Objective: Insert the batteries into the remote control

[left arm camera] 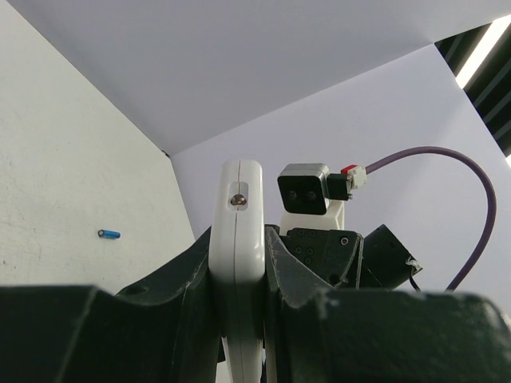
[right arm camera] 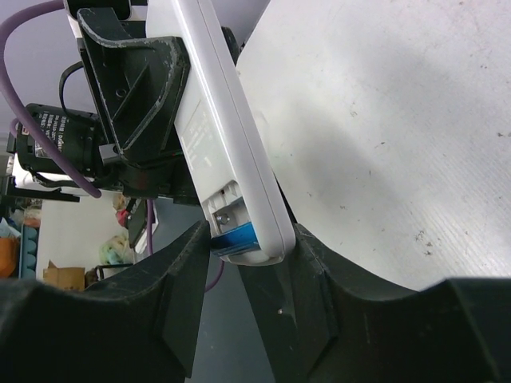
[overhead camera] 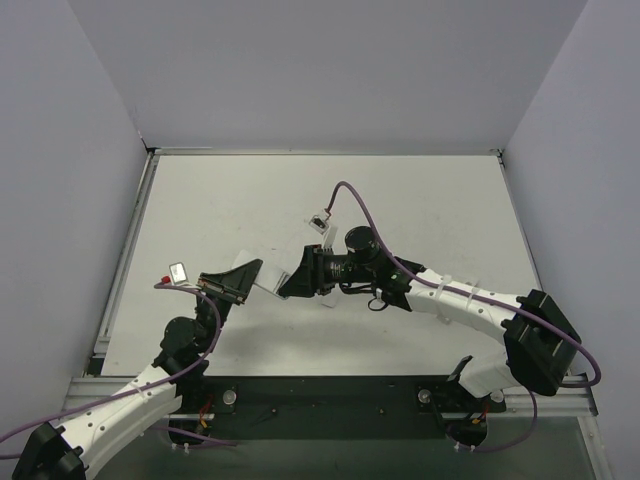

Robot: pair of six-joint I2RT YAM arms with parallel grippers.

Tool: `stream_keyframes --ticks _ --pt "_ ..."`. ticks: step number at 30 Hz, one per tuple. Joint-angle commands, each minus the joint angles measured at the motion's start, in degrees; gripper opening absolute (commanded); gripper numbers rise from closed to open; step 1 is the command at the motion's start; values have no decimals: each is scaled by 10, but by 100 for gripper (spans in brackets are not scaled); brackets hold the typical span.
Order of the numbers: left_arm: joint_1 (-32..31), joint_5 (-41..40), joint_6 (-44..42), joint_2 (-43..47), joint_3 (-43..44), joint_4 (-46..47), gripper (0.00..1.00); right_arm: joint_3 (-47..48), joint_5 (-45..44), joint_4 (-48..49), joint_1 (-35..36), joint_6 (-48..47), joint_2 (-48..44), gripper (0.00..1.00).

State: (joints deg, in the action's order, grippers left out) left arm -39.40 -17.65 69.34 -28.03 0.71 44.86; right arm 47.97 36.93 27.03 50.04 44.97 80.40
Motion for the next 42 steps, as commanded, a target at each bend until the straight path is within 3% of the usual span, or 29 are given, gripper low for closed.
stream_keyframes --ticks 1,7,26,33,39,42 --pt "0 -11 -3 10 20 51 0 -4 20 37 8 -3 1 39" --pt "0 -15 -3 12 21 50 0 -4 21 38 9 -6 -1 37" --pt "-2 13 37 10 17 65 0 -14 -22 58 -6 -20 5 5" --pt "-6 23 42 -15 22 91 0 -12 -54 77 -6 -40 14 2" --pt "-6 13 27 17 25 53 0 -25 -204 -41 -4 -98 -25 0" --pt "-5 10 24 25 25 39 0 -31 -232 -61 0 -120 -43 0"
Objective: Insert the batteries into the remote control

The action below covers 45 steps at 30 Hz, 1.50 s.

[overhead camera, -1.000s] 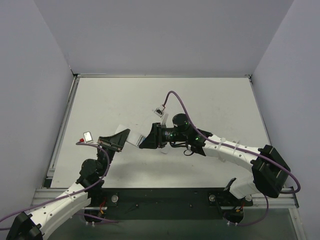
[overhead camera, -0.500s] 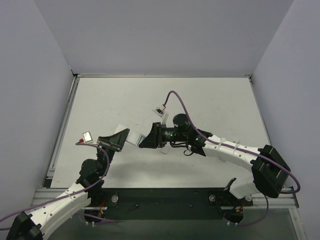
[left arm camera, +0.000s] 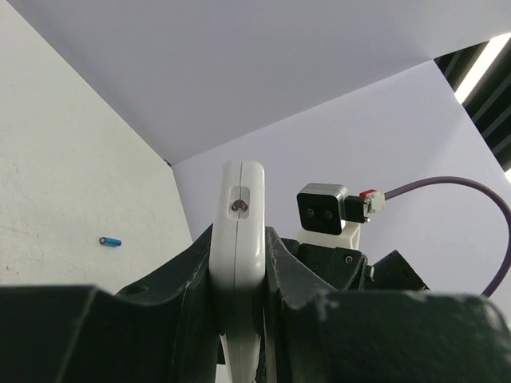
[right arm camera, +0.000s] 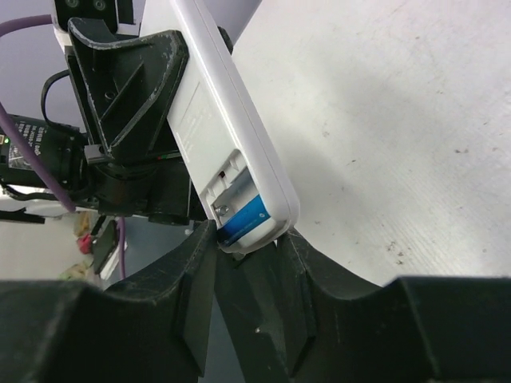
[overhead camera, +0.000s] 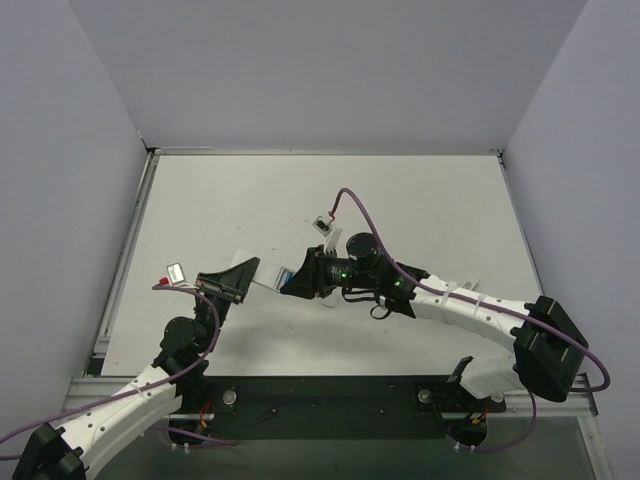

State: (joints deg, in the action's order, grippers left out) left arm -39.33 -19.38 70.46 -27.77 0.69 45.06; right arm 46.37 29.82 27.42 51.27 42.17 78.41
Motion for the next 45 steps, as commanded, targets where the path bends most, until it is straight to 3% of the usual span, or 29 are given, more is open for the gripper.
stream_keyframes --ticks 1,6,9,12,15,22,27,31,35,39,45 --pt "-7 26 13 22 24 42 0 -15 -159 -64 -13 -95 -24 0" --pt "-7 29 4 4 24 57 0 1 -47 -26 -13 -68 -6 0" --pt "-7 24 1 -2 18 58 0 9 -6 11 -14 -47 -5 8" --pt "-7 24 4 -7 14 68 0 13 -20 14 -13 -40 -5 8" --pt "-7 29 8 -17 15 96 0 10 -26 16 -17 -16 10 0" --pt "-7 43 5 -35 19 149 0 19 7 12 -36 66 64 0" --pt "-7 47 -8 -33 18 171 0 26 0 -25 -40 66 71 0" --pt "-7 49 -25 -25 20 146 0 25 18 9 -40 62 62 1" --pt "-5 37 -57 4 19 76 0 44 30 -14 -42 14 33 20" --pt "-5 8 -102 46 25 -61 0 84 11 -111 -43 -71 -21 46" --pt "-4 -20 -125 79 14 -150 0 130 -50 -271 -64 -170 -75 64"
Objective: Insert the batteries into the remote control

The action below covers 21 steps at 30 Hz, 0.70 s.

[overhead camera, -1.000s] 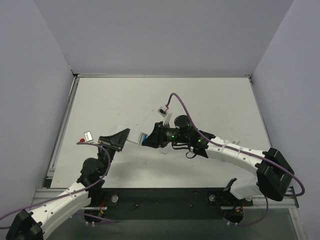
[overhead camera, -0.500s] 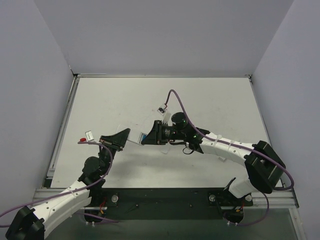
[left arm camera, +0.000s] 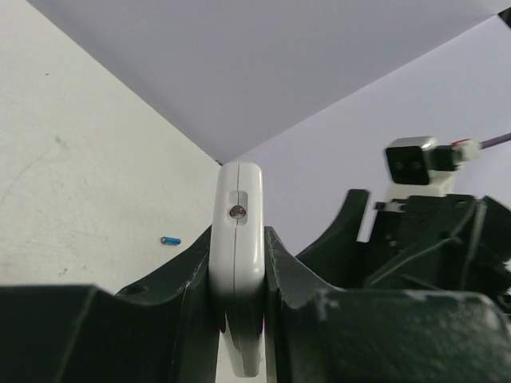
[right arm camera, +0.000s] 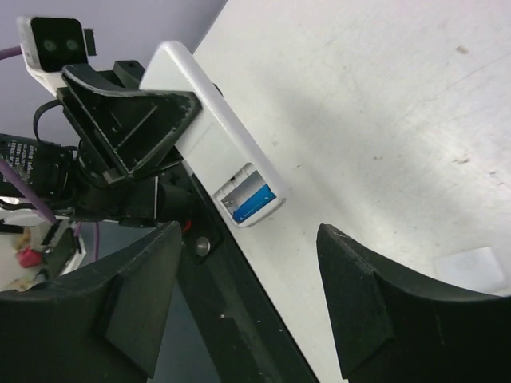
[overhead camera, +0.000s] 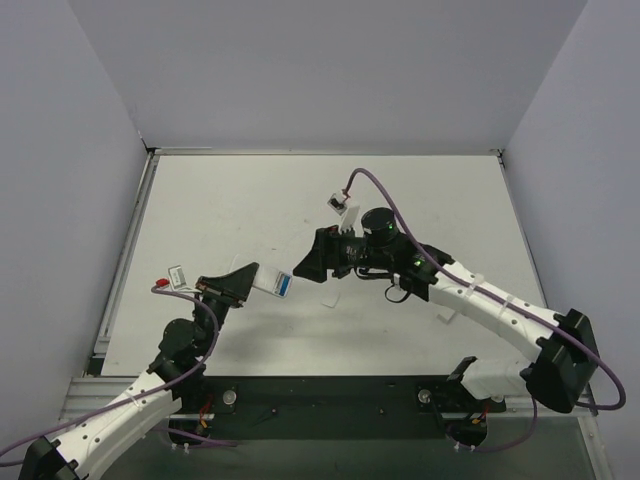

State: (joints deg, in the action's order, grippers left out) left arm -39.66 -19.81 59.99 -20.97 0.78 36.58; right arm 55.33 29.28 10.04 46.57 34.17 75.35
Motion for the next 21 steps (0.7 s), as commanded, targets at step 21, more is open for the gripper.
stream_keyframes --ticks 21 --pt "6 52 -18 -37 -8 -27 0 285 -217 -441 -202 -476 260 59"
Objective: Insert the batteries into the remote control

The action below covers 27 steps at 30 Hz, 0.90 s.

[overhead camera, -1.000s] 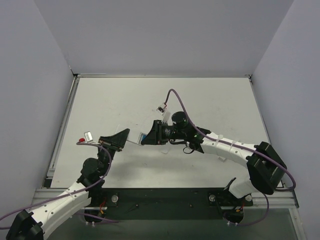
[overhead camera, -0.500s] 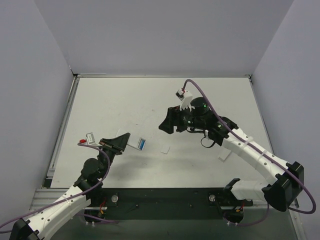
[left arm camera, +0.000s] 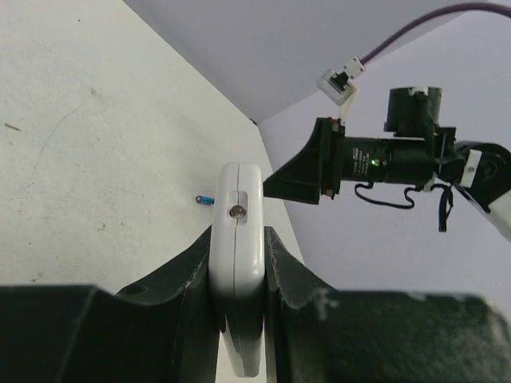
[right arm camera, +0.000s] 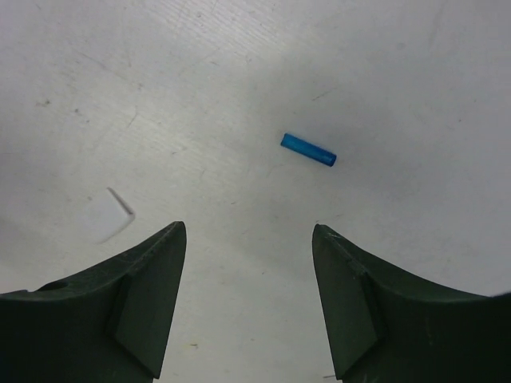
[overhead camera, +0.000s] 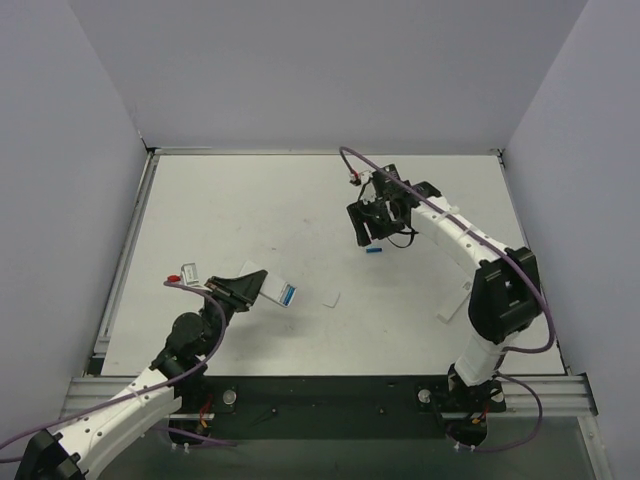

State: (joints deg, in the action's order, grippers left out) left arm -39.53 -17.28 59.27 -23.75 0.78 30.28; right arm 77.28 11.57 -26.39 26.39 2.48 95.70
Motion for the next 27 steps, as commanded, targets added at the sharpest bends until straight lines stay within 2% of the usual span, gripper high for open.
stream_keyframes --ticks 1,2,5,11,21,27 --pt "5 29 -12 -14 -8 36 0 82 -42 -86 -2 -177 73 57" --pt "6 35 -13 -14 -8 38 0 104 -41 -94 -2 -197 104 53" --pt "8 41 -17 -13 -6 37 0 142 -51 -143 -1 -257 161 53" --pt "10 44 -19 -16 -6 33 0 174 -53 -184 -1 -331 215 48" --pt "17 51 -13 -30 -2 36 0 236 -58 -197 4 -371 286 45" --pt "20 52 -11 -28 0 29 0 259 -41 -202 5 -380 318 36"
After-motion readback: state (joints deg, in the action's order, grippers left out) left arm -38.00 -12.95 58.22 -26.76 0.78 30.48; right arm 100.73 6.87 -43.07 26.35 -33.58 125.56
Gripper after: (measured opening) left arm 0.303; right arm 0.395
